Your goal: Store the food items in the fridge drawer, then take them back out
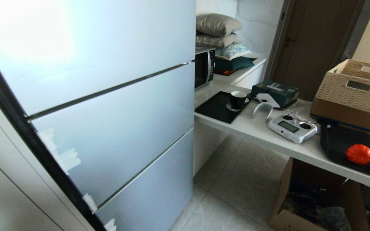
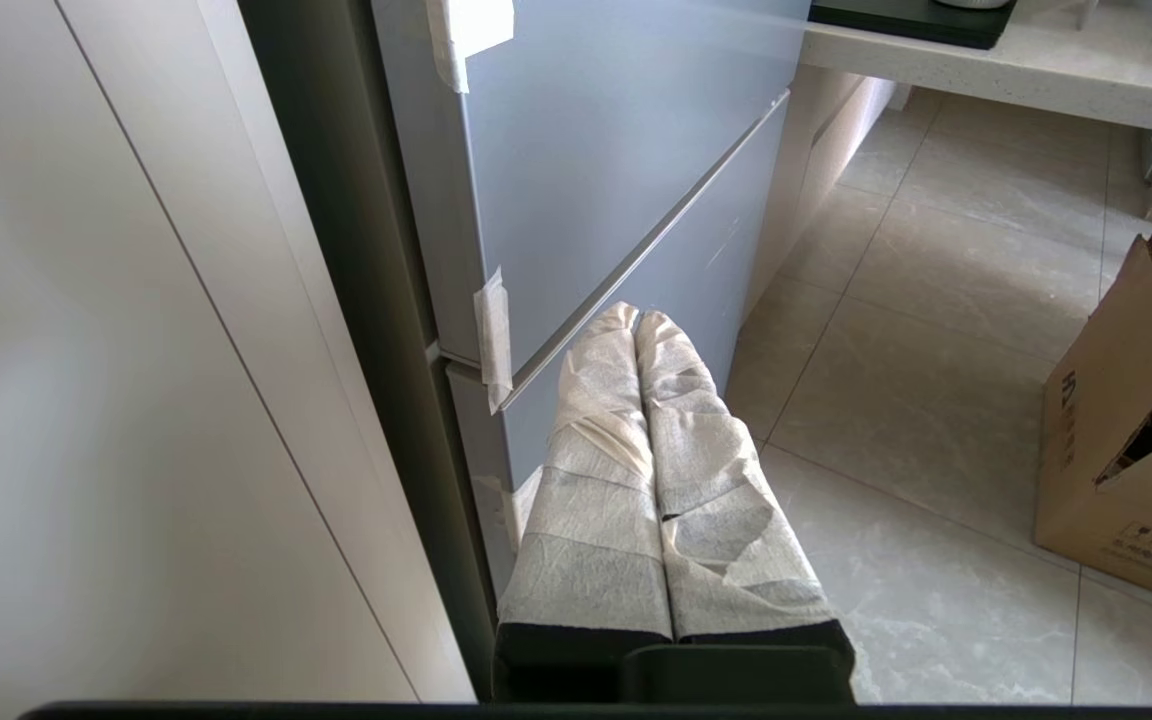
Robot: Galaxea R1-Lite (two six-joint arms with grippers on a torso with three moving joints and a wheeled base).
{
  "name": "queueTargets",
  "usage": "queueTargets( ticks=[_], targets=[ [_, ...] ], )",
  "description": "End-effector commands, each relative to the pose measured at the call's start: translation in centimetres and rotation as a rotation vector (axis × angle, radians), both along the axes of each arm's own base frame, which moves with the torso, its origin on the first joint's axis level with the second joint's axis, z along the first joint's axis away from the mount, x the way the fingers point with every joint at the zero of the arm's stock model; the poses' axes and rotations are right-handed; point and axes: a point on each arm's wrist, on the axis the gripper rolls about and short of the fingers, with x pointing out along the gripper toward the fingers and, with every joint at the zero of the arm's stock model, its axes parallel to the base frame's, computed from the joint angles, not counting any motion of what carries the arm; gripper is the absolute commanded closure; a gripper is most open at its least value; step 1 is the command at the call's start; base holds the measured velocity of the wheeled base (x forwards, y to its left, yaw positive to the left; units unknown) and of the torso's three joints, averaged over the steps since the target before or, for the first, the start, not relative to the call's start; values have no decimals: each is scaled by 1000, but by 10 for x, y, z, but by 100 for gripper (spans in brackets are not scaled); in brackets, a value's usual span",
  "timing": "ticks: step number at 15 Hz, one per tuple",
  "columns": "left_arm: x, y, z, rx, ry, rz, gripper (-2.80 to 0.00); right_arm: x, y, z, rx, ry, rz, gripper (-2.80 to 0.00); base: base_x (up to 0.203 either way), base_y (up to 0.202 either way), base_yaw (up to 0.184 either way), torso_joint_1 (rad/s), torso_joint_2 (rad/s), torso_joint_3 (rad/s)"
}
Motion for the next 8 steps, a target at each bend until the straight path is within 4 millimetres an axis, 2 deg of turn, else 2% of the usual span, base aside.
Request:
queueTargets(
  ticks=[1,3,5,6,8],
  targets=[
    [0,0,0,-2,2,1,0,0,0,0,-3,1,0,0,0,0,0,0,0,0],
    [-1,0,7,-5,-38,4,0,0,0,0,-5,1,2,0,0,0,0,0,0,0],
    [-10,0,45,-26,-146,4,0,0,0,0,-10,1,3,0,0,0,0,0,0,0],
    [-7,0,58,-41,-129,1,0,0,0,0,-11,0,5,0,0,0,0,0,0,0],
    [14,0,73,-75,1,-18,0,0,0,0,-9,1,3,0,0,0,0,0,0,0]
  ],
)
